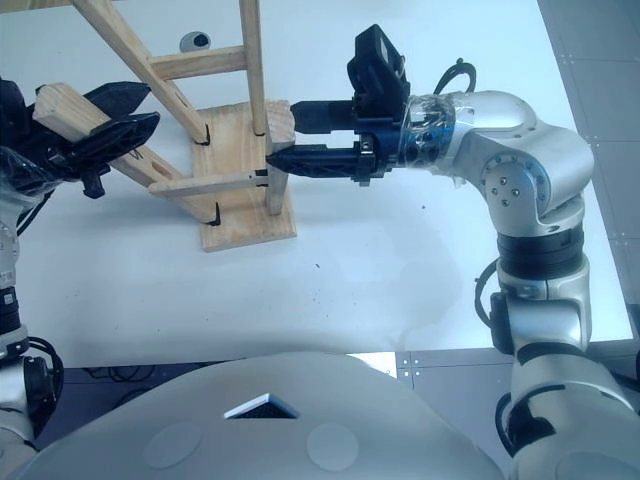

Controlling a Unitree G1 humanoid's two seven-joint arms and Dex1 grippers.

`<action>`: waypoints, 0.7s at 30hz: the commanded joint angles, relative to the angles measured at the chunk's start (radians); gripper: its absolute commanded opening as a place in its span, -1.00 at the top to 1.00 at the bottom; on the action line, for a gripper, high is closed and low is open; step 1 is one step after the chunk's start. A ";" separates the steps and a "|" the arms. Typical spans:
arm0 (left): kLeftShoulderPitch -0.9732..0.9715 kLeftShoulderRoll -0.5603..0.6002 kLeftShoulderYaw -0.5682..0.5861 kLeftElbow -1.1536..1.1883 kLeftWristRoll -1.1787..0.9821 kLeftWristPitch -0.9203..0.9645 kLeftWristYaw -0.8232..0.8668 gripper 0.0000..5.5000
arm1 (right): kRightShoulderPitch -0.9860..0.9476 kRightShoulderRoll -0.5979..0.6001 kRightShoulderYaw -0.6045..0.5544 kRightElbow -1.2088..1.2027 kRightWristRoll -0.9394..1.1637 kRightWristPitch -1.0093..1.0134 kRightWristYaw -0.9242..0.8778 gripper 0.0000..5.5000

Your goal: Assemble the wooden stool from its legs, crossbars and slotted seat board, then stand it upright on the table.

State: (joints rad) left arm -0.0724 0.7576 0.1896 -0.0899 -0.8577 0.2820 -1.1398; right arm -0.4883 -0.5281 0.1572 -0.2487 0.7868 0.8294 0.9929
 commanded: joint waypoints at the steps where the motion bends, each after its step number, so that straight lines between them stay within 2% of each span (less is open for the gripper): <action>1: 0.123 0.032 0.031 0.089 0.199 -0.103 0.029 0.43 | 0.035 -0.045 0.028 0.043 -0.053 0.037 -0.005 0.13; 10: 0.211 -0.078 0.125 0.125 0.276 -0.440 0.091 0.42 | 0.057 -0.060 0.037 0.047 -0.054 0.044 0.004 0.14; 17: 0.207 -0.110 0.141 0.208 0.311 -0.613 0.077 0.41 | 0.061 -0.061 0.050 0.062 -0.051 0.047 -0.002 0.14; 21: 0.206 -0.105 0.127 0.217 0.321 -0.625 0.077 0.41 | 0.065 -0.062 0.056 0.048 -0.059 0.038 0.000 0.14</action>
State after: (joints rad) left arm 0.0831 0.6380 0.2311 -0.0734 -0.7958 -0.2078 -1.1853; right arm -0.5014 -0.5232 0.1773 -0.2346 0.7441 0.7676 0.9752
